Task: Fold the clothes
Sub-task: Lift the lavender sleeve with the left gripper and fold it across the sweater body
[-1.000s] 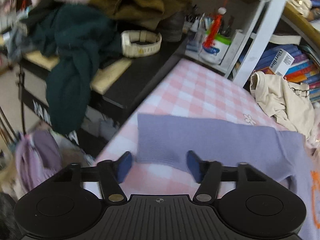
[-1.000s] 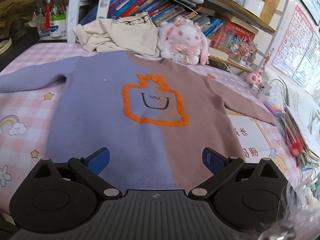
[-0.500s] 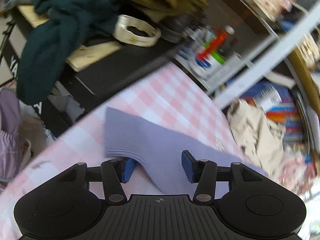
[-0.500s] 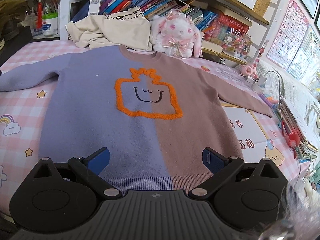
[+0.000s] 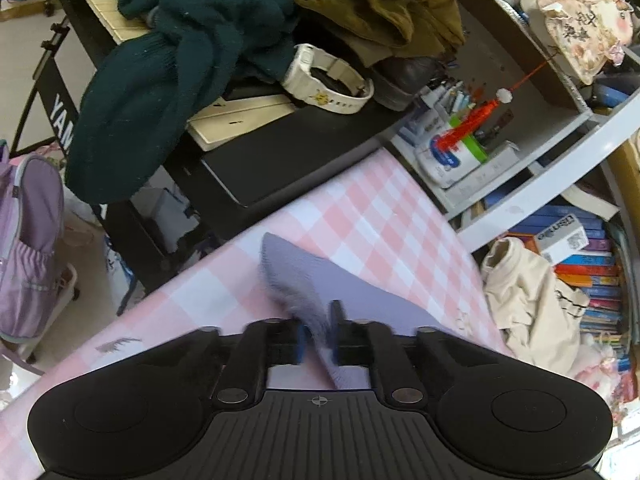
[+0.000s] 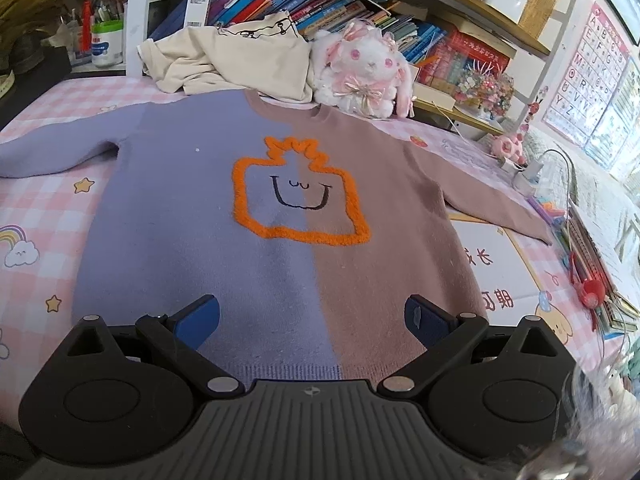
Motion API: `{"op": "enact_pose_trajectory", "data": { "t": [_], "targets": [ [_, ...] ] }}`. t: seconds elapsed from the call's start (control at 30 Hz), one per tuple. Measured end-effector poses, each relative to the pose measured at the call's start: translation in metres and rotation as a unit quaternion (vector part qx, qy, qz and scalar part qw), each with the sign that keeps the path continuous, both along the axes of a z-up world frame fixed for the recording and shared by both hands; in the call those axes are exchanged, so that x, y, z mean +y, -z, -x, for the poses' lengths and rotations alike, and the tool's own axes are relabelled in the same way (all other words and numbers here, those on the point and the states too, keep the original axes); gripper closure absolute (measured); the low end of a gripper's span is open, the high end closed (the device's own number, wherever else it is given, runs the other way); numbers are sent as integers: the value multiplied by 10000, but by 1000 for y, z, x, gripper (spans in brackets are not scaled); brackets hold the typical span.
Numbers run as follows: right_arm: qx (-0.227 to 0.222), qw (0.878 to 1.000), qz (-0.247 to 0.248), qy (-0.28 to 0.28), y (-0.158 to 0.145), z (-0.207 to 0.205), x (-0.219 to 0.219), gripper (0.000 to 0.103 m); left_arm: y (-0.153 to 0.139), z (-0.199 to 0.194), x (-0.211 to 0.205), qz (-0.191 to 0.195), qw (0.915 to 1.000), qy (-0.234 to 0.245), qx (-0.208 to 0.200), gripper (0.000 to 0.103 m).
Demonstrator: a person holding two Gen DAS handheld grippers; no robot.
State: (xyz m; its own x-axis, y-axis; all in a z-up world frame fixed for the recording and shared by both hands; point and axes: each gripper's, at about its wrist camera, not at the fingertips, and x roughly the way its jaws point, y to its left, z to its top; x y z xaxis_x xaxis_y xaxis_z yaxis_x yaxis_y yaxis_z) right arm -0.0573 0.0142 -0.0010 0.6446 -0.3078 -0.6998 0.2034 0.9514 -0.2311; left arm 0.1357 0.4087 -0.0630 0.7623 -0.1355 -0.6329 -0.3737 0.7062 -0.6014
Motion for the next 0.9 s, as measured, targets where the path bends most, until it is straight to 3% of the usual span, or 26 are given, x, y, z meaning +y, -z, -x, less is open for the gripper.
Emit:
{"op": "enact_pose_trajectory", "data": {
  "t": [0.13, 0.27, 0.47, 0.73, 0.9],
  "targets": [
    [-7, 10000, -77, -63, 2, -2, -16, 3, -7, -3, -6, -206, 9998, 44, 35, 100],
    [-62, 9996, -151, -239, 4, -7, -35, 3, -37, -2, -34, -607, 9971, 245, -376, 100],
    [-131, 9970, -275, -713, 4, -15, -83, 3, -93, -5, -111, -1050, 9868, 789, -947, 100],
    [-144, 9859, -733, -1496, 4, -22, -150, 3, -154, -28, -232, -859, 9772, 1288, -1450, 100],
    [-68, 9780, -918, -1869, 8, -18, -179, 3, -170, -40, -295, -642, 9733, 1566, -1552, 100]
  ]
}}
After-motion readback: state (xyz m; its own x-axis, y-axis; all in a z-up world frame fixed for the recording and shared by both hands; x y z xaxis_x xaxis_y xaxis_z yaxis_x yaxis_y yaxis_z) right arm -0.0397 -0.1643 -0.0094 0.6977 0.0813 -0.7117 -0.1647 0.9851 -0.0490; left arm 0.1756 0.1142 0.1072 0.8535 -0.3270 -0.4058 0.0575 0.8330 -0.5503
